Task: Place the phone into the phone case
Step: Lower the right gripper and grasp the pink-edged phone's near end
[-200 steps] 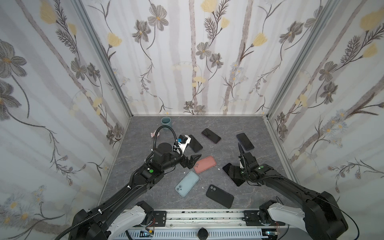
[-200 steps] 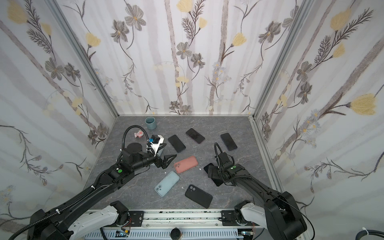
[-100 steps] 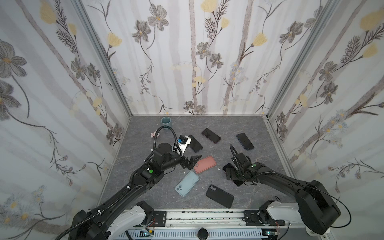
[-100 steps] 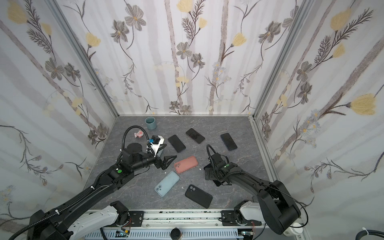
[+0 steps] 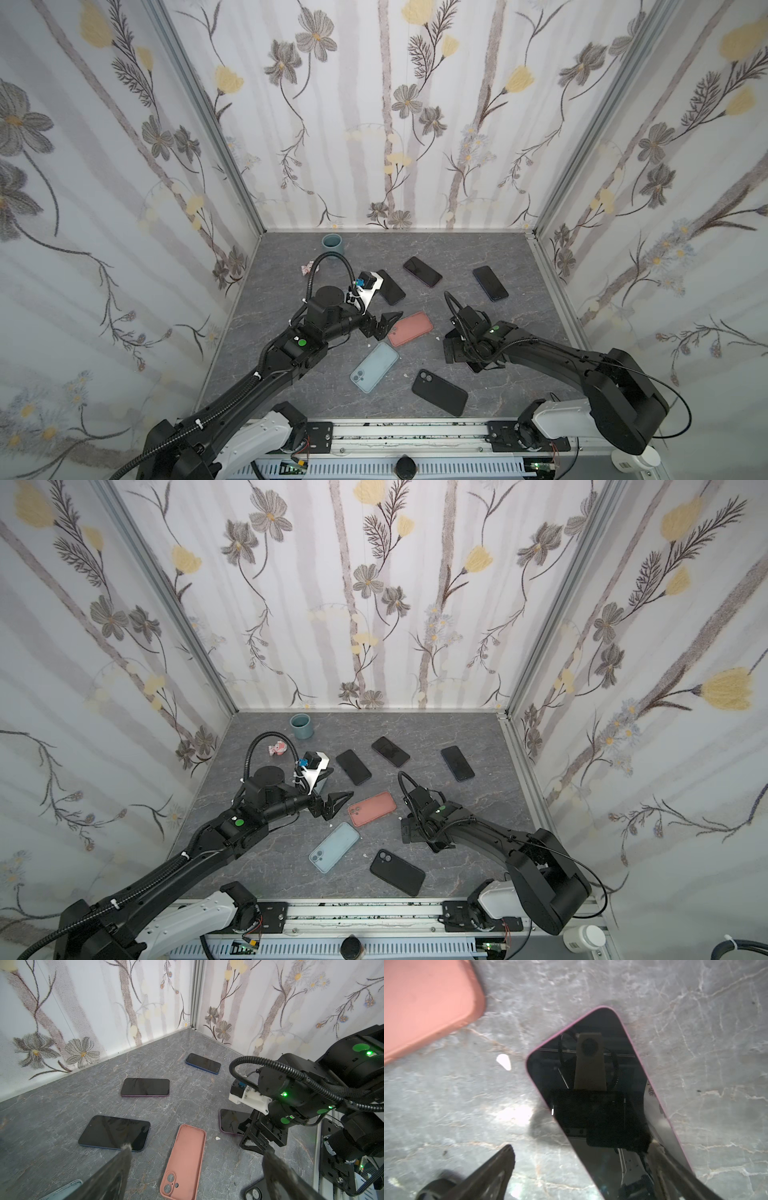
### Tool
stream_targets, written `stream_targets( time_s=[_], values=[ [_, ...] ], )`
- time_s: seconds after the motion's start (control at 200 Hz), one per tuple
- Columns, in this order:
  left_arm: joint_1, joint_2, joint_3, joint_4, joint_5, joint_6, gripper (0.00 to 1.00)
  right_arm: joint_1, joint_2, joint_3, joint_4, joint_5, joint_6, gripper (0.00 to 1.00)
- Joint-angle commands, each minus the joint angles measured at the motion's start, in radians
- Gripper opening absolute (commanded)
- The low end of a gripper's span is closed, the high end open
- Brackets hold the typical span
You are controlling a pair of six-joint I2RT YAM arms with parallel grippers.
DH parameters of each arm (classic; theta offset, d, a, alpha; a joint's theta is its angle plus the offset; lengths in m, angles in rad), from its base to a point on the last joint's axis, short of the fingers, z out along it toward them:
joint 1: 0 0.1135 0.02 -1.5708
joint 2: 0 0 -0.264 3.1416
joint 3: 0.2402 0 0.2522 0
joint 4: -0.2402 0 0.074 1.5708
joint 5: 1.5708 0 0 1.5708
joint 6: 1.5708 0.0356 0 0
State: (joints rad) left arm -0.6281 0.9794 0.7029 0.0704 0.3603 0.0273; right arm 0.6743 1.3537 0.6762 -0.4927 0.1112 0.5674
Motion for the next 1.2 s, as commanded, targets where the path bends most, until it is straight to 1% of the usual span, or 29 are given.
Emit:
stream_targets(
  time_s=[0.0,0.11,0.29,0.405,0.764,1.034,1.194],
  values=[
    [0.001,-0.005,0.000,0.002,-0.009,0.015,0.99,0.001,-0.005,0.019,-0.041,0.056,0.019,1.00],
    [0.001,-0.008,-0.001,-0.001,-0.015,0.020,0.99,-0.001,0.015,0.043,-0.066,0.090,0.022,0.99],
    [0.001,-0.007,-0.001,-0.004,-0.018,0.026,0.99,-0.004,0.051,0.056,-0.075,0.114,0.023,1.00],
    [0.001,-0.004,-0.004,-0.006,-0.021,0.031,0.99,-0.019,0.064,0.046,-0.067,0.082,0.020,1.00],
    [0.001,-0.004,-0.003,-0.009,-0.020,0.035,0.99,-0.060,0.040,-0.004,-0.054,0.058,0.020,1.00],
    [-0.001,-0.003,-0.002,-0.012,-0.021,0.039,0.99,-0.063,0.029,-0.007,-0.049,-0.026,0.012,1.00],
    [0.000,-0.007,-0.001,-0.017,-0.021,0.044,1.00,-0.029,0.013,0.000,-0.048,-0.066,0.012,0.93]
  ],
)
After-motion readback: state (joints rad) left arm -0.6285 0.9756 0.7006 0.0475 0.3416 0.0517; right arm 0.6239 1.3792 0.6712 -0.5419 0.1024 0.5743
